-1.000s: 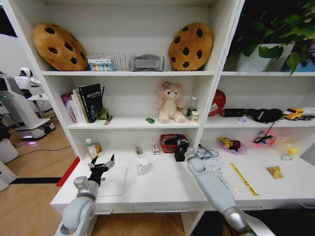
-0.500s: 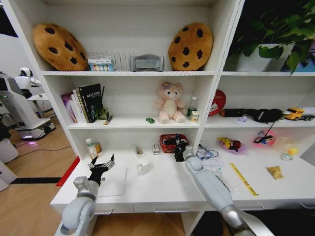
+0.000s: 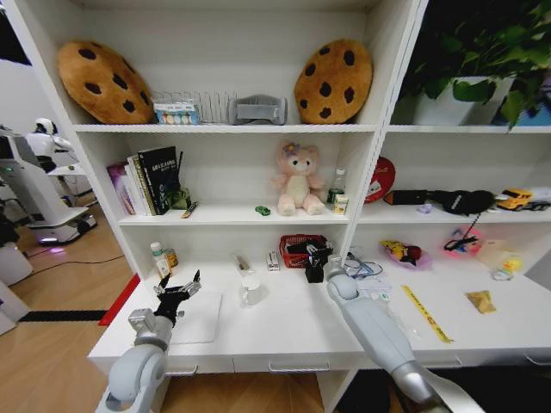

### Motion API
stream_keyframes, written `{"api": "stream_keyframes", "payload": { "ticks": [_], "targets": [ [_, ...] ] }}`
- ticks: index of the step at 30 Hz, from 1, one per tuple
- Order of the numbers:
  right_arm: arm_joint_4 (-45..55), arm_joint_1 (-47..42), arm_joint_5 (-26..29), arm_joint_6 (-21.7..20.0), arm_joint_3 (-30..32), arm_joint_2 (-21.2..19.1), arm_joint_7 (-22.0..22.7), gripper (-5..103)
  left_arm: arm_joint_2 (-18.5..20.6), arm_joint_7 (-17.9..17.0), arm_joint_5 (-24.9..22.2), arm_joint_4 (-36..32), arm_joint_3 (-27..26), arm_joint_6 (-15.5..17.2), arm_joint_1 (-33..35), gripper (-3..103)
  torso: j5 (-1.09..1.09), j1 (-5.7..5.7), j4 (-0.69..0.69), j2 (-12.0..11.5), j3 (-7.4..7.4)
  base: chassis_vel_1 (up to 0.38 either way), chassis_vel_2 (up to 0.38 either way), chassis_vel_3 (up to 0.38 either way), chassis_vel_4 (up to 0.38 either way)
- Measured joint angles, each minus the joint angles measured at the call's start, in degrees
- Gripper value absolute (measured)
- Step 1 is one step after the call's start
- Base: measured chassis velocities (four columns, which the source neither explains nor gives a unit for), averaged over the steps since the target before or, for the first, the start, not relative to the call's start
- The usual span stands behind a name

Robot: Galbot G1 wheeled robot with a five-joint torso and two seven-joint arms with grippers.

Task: Organize the objects on the table.

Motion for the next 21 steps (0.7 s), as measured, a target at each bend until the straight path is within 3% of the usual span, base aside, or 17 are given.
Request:
{"api": "stream_keyframes", "payload": {
  "ticks": [5,13,21],
  "targets": [
    [7.2,-4.9,-0.7,-3.4,-1.7,-1.9,5.0,99,0.0,0.0,0.0,0.0,0.0,0.0,0.0,100,0.02,0.00,0.00,0.0,0.00,0.000,0.000,0.000,0.000],
    [19.1,-11.8,0.1,-8.4,-1.9,-4.3,11.4,100,0.0,0.0,0.0,0.0,0.0,0.0,0.0,100,0.02,0.00,0.00,0.0,0.00,0.000,0.000,0.000,0.000],
    [34.2,-21.8,2.6,-14.7,3.8,-8.6,15.8,100,0.0,0.0,0.0,0.0,0.0,0.0,0.0,100,0.00,-0.01,-0.01,0.0,0.00,0.000,0.000,0.000,0.000]
  ]
}}
